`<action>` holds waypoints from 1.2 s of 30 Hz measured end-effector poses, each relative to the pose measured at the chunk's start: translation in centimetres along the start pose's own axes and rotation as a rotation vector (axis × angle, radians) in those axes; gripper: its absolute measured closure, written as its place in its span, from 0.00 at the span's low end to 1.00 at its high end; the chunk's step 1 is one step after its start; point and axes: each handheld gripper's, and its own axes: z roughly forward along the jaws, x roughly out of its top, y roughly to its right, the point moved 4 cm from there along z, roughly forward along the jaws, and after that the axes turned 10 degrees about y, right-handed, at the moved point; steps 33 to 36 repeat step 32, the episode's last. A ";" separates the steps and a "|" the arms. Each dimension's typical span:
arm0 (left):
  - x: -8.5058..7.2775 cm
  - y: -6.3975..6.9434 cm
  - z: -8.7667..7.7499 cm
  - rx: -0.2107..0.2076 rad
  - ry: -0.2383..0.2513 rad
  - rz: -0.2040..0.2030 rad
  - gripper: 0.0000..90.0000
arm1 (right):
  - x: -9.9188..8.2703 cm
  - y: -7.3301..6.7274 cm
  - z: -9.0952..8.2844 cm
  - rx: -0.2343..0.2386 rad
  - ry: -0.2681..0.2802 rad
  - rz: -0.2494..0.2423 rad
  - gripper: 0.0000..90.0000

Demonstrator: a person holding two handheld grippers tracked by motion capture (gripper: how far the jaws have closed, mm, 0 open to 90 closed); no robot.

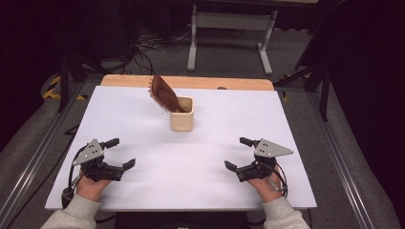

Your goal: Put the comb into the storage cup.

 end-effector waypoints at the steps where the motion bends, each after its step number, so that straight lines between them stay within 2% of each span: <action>1: -0.1 -0.1 -0.1 0.009 0.007 -0.009 0.01 | -0.2 0.0 -0.1 -0.001 -0.003 0.002 0.01; 5: -0.4 -0.1 0.0 0.032 -0.014 -0.002 0.01 | -0.8 0.1 -0.2 0.002 -0.007 0.010 0.01; 8: -0.3 0.1 0.0 0.023 -0.010 0.017 0.01 | -1.4 0.0 -0.2 0.006 -0.013 0.009 0.01; 11: -0.2 0.2 0.0 0.014 0.004 0.009 0.01 | -1.9 -0.1 -0.2 0.004 -0.011 0.012 0.01; 12: -0.2 0.2 0.0 0.015 0.007 -0.004 0.01 | -2.0 0.0 -0.2 0.000 -0.013 0.013 0.01; 17: -0.1 -0.2 -0.4 0.061 0.012 -0.034 0.01 | -2.7 0.3 0.0 -0.012 -0.041 0.029 0.01; 22: -0.1 -0.3 -0.4 0.066 0.022 -0.042 0.01 | -2.9 0.4 0.1 -0.024 -0.045 0.040 0.01; 29: -0.1 -0.1 -0.4 0.084 0.013 -0.006 0.02 | -2.9 0.4 0.1 -0.036 -0.043 0.032 0.01; 36: -0.1 -0.1 -0.3 0.080 0.013 -0.015 0.03 | -2.8 0.4 0.0 -0.040 -0.041 0.029 0.01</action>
